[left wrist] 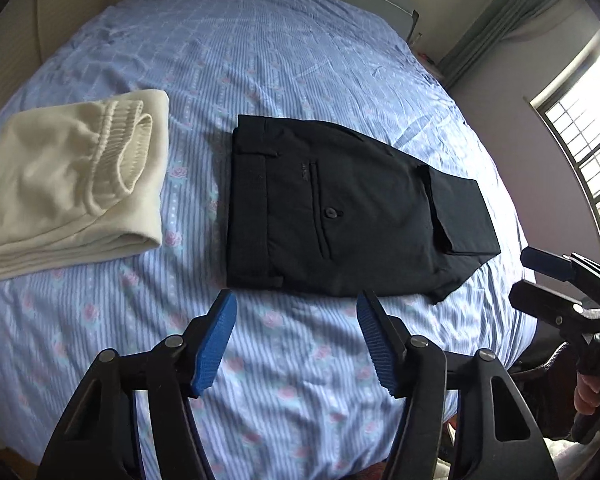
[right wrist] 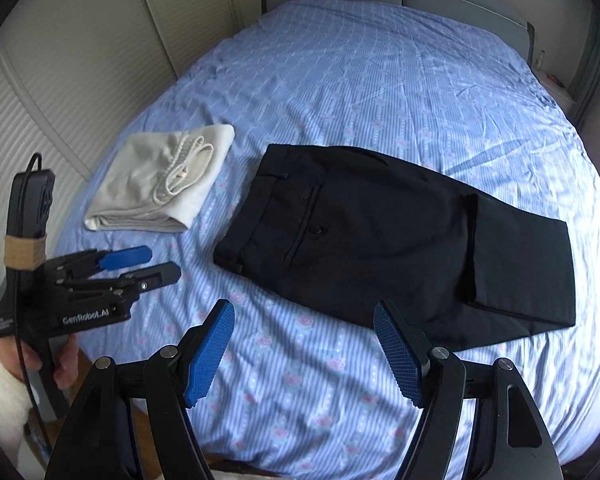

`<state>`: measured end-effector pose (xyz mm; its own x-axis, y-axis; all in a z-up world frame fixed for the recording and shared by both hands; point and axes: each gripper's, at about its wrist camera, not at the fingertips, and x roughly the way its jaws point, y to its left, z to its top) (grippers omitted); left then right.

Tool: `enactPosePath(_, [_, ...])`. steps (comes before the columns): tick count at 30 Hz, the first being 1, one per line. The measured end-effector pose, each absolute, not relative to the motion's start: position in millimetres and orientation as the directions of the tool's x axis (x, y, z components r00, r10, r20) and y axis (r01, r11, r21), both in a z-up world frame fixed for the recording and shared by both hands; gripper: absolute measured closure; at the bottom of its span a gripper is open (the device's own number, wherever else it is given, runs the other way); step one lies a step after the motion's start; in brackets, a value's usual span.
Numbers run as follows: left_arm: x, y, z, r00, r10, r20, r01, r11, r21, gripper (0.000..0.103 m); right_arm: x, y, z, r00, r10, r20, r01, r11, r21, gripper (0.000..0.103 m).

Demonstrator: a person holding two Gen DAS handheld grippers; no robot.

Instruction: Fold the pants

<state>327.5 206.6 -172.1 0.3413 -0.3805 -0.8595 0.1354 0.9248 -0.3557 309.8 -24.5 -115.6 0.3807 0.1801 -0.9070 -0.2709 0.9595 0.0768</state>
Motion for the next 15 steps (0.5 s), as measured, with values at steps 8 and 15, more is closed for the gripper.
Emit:
enactPosePath(8, [353.1, 234.5, -243.5, 0.284, -0.547, -0.788, 0.002, 0.822, -0.57, 0.047, 352.4, 5.7, -169.0, 0.286, 0.129, -0.949, -0.229, 0.971, 0.063, 0.03])
enactPosePath(15, [358.6, 236.5, -293.3, 0.239, -0.601, -0.762, -0.085, 0.769, -0.633, 0.051, 364.5, 21.1, -195.6, 0.24, 0.092, -0.966, -0.255, 0.967, 0.029, 0.03])
